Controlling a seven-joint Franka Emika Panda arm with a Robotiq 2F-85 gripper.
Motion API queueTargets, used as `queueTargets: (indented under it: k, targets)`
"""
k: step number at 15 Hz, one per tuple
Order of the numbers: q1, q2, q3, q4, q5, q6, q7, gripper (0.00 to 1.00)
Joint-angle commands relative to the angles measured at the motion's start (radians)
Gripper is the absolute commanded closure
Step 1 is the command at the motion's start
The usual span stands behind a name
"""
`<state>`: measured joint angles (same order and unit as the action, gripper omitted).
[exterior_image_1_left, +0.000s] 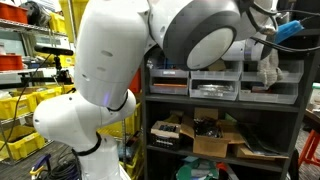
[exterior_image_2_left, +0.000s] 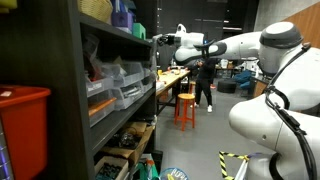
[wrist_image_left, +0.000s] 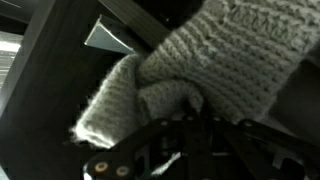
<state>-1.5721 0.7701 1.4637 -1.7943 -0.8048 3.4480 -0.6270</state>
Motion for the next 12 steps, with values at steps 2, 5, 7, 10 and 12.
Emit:
queueTargets:
  k: [2,5,7,10,12]
  targets:
    - [-0.169,0.152,0.175,-0.128,-0.096,-0.053,0.040,0.99]
    - [-0.214,0.220,0.213,-0.167,-0.116,-0.092,0.042,0.99]
    - [-0.229,0.255,0.229,-0.181,-0.118,-0.115,0.038,0.99]
    - [-0.238,0.293,0.244,-0.196,-0.114,-0.138,0.033,0.99]
    - [-0.243,0.305,0.253,-0.205,-0.110,-0.146,0.035,0.99]
